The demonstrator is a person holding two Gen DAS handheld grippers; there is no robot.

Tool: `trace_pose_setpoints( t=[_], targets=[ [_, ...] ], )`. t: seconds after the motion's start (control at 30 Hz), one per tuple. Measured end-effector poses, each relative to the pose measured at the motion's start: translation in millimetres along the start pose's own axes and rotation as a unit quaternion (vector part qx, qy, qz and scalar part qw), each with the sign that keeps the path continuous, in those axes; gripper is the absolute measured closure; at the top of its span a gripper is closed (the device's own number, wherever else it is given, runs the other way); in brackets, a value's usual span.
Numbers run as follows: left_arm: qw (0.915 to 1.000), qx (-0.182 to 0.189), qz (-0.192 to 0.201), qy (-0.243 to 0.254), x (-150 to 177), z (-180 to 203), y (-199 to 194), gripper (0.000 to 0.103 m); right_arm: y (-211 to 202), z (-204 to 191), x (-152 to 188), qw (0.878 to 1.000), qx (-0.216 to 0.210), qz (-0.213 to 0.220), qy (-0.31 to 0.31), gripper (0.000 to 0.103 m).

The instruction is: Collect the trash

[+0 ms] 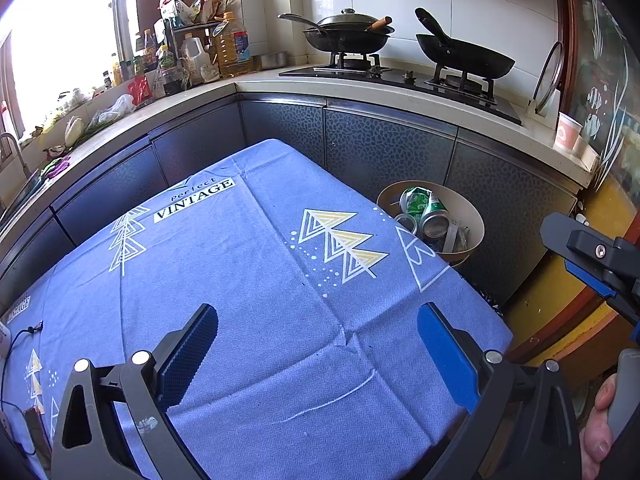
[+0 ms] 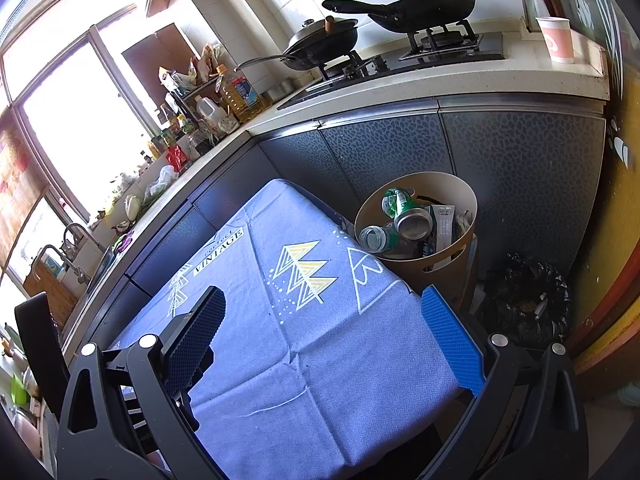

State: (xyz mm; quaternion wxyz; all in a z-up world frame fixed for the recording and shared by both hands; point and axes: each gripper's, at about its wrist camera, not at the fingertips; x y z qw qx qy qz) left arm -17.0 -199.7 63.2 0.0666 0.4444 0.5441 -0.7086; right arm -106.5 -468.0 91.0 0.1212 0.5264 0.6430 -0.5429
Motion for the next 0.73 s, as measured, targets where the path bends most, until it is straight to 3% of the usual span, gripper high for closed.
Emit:
trace_pose_setpoints(
  t=[0.73],
  targets=[
    [0.9998,0.018,-0.006,0.004,3.0,3.5,1.6,0.004,-4.0,1.7,2.9,1.000,0.003,0.002,0.000,0.005]
  ],
)
Point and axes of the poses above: each gripper's, at about its wrist camera, not at the fingertips, and y roughly the way its jaws point, z to its right, x to its underside, and after that the axes turned 5 degrees about -y, right-handed
